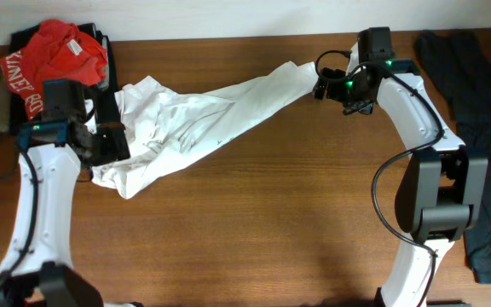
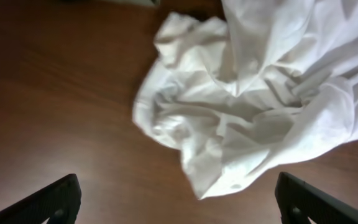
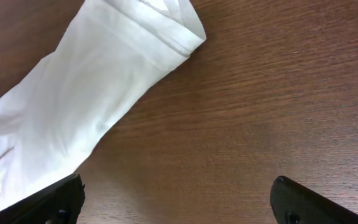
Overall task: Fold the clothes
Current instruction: 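Reach the left gripper to the T-shirt's left end near the stack, then grasp the T-shirt's left end with the left gripper and pull it forward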
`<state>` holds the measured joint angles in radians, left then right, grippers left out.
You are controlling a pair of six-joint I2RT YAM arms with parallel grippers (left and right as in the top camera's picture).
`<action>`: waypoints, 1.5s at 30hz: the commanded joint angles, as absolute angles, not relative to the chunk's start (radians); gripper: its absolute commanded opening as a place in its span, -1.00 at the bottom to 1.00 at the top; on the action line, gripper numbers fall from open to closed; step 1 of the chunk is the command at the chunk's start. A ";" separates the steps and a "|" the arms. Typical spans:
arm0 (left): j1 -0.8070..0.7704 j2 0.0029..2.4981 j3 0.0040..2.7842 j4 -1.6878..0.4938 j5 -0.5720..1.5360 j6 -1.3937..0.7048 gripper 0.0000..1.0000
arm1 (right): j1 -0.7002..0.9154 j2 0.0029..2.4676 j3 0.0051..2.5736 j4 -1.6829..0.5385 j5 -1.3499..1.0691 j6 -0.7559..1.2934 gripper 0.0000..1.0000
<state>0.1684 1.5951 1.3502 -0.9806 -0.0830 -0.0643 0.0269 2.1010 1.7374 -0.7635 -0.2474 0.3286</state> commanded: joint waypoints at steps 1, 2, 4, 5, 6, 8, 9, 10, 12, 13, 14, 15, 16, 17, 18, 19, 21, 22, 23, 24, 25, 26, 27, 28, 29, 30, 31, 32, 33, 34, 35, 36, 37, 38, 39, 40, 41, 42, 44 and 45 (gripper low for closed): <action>0.182 1.671 1.320 -0.935 0.166 0.023 0.99 | 0.033 2.100 1.750 -0.766 -0.231 0.319 0.97; 0.181 1.692 1.320 -0.933 0.175 0.023 0.99 | 0.033 2.100 1.750 -0.766 -0.231 0.319 0.97; 0.181 1.750 1.320 -0.936 0.197 0.024 0.99 | 0.033 2.100 1.750 -0.766 -0.231 0.319 0.97; 0.181 1.780 1.318 -0.937 0.216 0.027 0.99 | 0.033 2.100 1.750 -0.765 -0.231 0.319 0.97; 0.181 1.803 1.317 -0.937 0.242 0.043 0.99 | 0.033 2.100 1.750 -0.764 -0.231 0.319 0.97; 0.181 1.843 1.317 -0.936 0.278 0.058 0.99 | 0.033 2.100 1.750 -0.763 -0.231 0.319 0.97; 0.181 1.866 1.317 -0.936 0.286 0.058 0.99 | 0.033 2.100 1.750 -0.763 -0.231 0.319 0.97; 0.181 1.880 1.317 -0.936 0.285 0.058 0.99 | 0.033 2.100 1.750 -0.763 -0.230 0.319 0.97; 0.181 1.890 1.317 -0.936 0.286 0.059 0.92 | 0.033 2.100 1.750 -0.763 -0.223 0.319 0.97; 0.181 1.890 1.317 -0.935 0.286 0.059 0.82 | 0.033 2.100 1.750 -0.763 -0.223 0.319 0.97; 0.181 1.890 1.317 -0.935 0.286 0.059 0.64 | 0.033 2.100 1.750 -0.763 -0.223 0.319 0.97; 0.181 1.890 1.317 -0.936 0.286 0.059 0.47 | 0.033 2.100 1.750 -0.762 -0.223 0.319 0.97; 0.181 1.890 1.317 -0.936 0.285 0.059 0.38 | 0.033 2.100 1.750 -0.760 -0.224 0.319 0.97; 0.181 1.890 1.317 -0.936 0.285 0.059 0.35 | 0.033 2.100 1.750 -0.760 -0.224 0.319 0.97; 0.181 1.890 1.317 -0.936 0.285 0.059 0.30 | 0.033 2.100 1.750 -0.760 -0.223 0.319 0.97; 0.181 1.890 1.317 -0.936 0.285 0.059 0.22 | 0.033 2.100 1.750 -0.760 -0.223 0.319 0.97; 0.181 1.888 1.318 -0.935 0.285 0.059 0.10 | 0.033 2.100 1.750 -0.760 -0.223 0.319 0.97; 0.181 1.885 1.319 -0.936 0.286 0.058 0.10 | 0.033 2.100 1.750 -0.760 -0.223 0.319 0.97; 0.181 1.878 1.319 -0.936 0.286 0.058 0.10 | 0.033 2.100 1.750 -0.760 -0.223 0.319 0.97; 0.180 1.869 1.319 -0.937 0.286 0.057 0.10 | 0.033 2.100 1.750 -0.760 -0.223 0.319 0.97; 0.179 1.856 1.319 -0.938 0.286 0.058 0.02 | 0.033 2.100 1.750 -0.760 -0.223 0.319 0.97; 0.178 1.834 1.319 -0.939 0.286 0.058 -0.16 | 0.033 2.100 1.750 -0.760 -0.223 0.319 0.97; 0.176 1.808 1.319 -0.940 0.286 0.058 -0.41 | 0.033 2.100 1.750 -0.760 -0.223 0.319 0.97; 0.175 1.784 1.319 -0.941 0.287 0.058 -0.50 | 0.033 2.100 1.750 -0.760 -0.223 0.319 0.97; 0.173 1.765 1.319 -0.941 0.289 0.058 -0.59 | 0.033 2.100 1.750 -0.760 -0.223 0.319 0.97; 0.170 1.729 1.319 -0.945 0.294 0.058 -0.69 | 0.033 2.100 1.750 -0.759 -0.223 0.319 0.97; 0.168 1.699 1.319 -0.955 0.297 0.058 -0.88 | 0.032 2.100 1.750 -0.759 -0.223 0.319 0.98; 0.168 1.677 1.319 -0.963 0.297 0.058 -0.99 | 0.032 2.100 1.750 -0.759 -0.223 0.319 0.97; 0.167 1.656 1.319 -0.973 0.297 0.058 -0.99 | 0.032 2.100 1.750 -0.759 -0.223 0.319 0.97; 0.167 1.642 1.319 -0.979 0.297 0.058 -0.99 | 0.032 2.100 1.750 -0.760 -0.223 0.319 0.97; 0.167 1.607 1.319 -0.999 0.301 0.058 -0.99 | 0.032 2.100 1.750 -0.761 -0.224 0.319 0.97; 0.166 1.586 1.319 -1.013 0.301 0.058 -0.99 | 0.031 2.100 1.750 -0.767 -0.224 0.319 0.97; 0.164 1.568 1.319 -1.025 0.300 0.058 -0.99 | 0.031 2.099 1.750 -0.771 -0.224 0.319 0.97; 0.163 1.557 1.319 -1.032 0.300 0.058 -0.99 | 0.030 2.099 1.751 -0.774 -0.224 0.319 0.97; 0.162 1.536 1.319 -1.041 0.300 0.058 -0.99 | 0.030 2.099 1.751 -0.775 -0.224 0.319 0.97; 0.161 1.527 1.319 -1.047 0.299 0.057 -0.68 | 0.030 2.099 1.750 -0.775 -0.224 0.319 0.97; 0.161 1.525 1.319 -1.051 0.294 0.057 -0.17 | 0.030 2.099 1.750 -0.775 -0.224 0.319 0.97; 0.161 1.528 1.316 -1.053 0.279 0.052 0.06 | 0.030 2.099 1.751 -0.775 -0.224 0.319 0.97; 0.161 1.557 1.294 -1.052 0.232 0.038 0.08 | 0.030 2.099 1.750 -0.780 -0.224 0.319 0.97; 0.161 1.573 1.285 -1.051 0.229 0.038 0.08 | 0.030 2.099 1.750 -0.783 -0.224 0.319 0.97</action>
